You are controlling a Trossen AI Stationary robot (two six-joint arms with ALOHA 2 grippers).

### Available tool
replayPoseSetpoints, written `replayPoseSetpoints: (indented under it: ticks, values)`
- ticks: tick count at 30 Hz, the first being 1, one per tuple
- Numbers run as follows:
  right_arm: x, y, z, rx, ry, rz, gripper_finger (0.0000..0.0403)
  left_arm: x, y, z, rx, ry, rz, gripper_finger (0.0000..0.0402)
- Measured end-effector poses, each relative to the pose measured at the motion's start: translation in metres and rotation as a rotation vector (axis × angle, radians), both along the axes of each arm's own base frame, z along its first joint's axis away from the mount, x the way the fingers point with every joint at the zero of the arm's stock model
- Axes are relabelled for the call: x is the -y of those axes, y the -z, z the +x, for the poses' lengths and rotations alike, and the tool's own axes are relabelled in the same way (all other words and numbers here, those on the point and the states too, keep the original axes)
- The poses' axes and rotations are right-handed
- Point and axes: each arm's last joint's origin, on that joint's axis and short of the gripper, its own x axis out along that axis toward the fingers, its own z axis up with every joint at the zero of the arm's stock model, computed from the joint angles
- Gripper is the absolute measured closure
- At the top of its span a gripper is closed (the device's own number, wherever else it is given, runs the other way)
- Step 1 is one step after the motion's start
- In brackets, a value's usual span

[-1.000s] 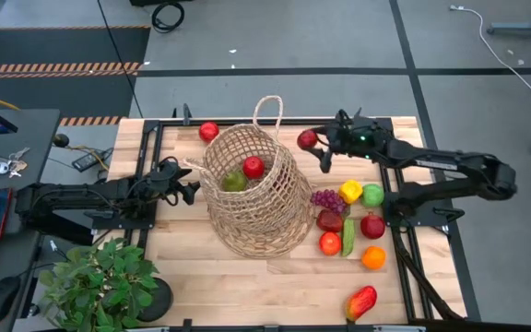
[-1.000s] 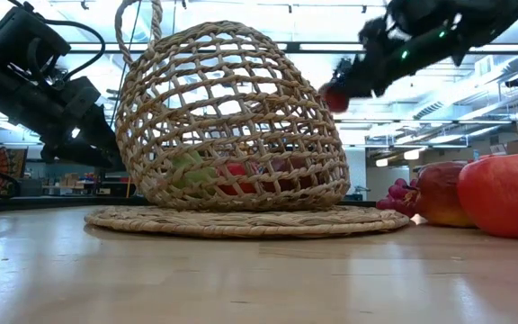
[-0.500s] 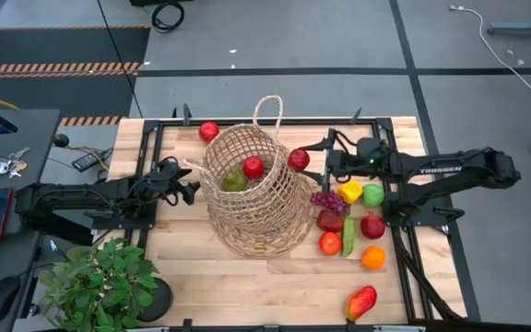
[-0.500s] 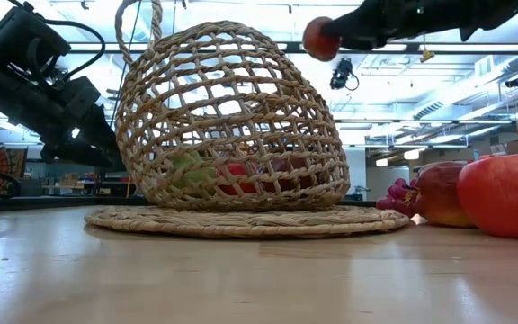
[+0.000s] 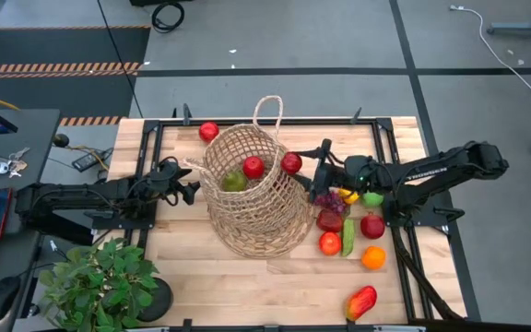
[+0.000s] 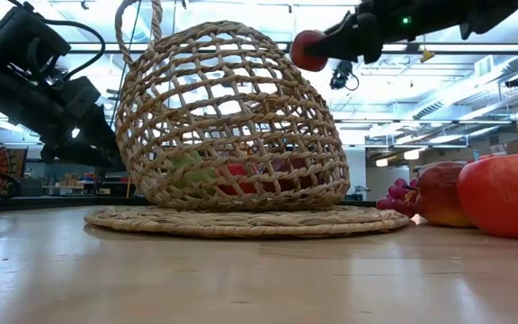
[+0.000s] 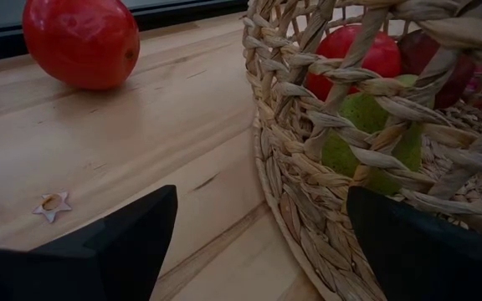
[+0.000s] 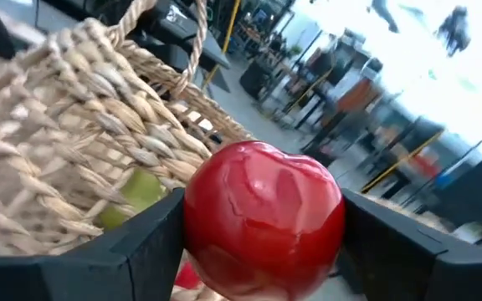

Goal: Build produce basket
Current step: Put the top dark red apple into the basket

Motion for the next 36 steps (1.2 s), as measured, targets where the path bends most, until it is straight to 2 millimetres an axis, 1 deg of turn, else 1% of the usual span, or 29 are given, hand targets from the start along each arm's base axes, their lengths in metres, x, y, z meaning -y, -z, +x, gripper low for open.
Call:
replayPoseSetpoints:
  ticks: [4,7,13,17,21,23,28,31,33,36]
  values:
    - [-0.0065,-0.0005,-0.0002,-0.061,-0.009,-0.171,0.0110,0.0000,0.0001,0.0000,-0.001,0.000,0.000,0.0044]
    - [-0.0075,-0.0015,-0.0006,-0.098,0.015,-0.280,0.0110,0.0000,0.0000,0.0000,0.000,0.000,0.000,0.0044]
    - [-0.0066,-0.0013,-0.0007,-0.186,0.018,-0.481,0.0110,0.0000,0.0000,0.0000,0.000,0.000,0.000,0.0044]
    - [-0.0051,-0.0010,-0.0010,-0.237,0.033,-0.577,0.0110,0.0000,0.0000,0.0000,0.000,0.000,0.000,0.0044]
    - [-0.0029,-0.0024,-0.0012,-0.316,0.053,-0.759,0.0110,0.0000,0.0000,0.0000,0.000,0.000,0.000,0.0044]
    - [-0.0019,-0.0034,-0.0012,-0.327,0.058,-0.800,0.0110,0.0000,0.0000,0.0000,0.000,0.000,0.000,0.0044]
    - [-0.0020,-0.0050,-0.0013,-0.296,0.067,-0.767,0.0110,0.0000,0.0001,0.0000,0.000,0.000,0.000,0.0044]
    - [-0.0019,-0.0049,-0.0013,-0.262,0.071,-0.690,0.0109,0.0000,0.0001,0.0000,0.000,0.000,0.000,0.0044]
    - [-0.0019,-0.0055,-0.0013,-0.204,0.078,-0.574,0.0109,0.0000,0.0001,0.0000,-0.001,0.000,0.000,0.0044]
    - [-0.0019,-0.0055,-0.0013,-0.082,0.088,-0.309,0.0109,0.0000,0.0001,0.0000,0.000,0.000,0.000,0.0044]
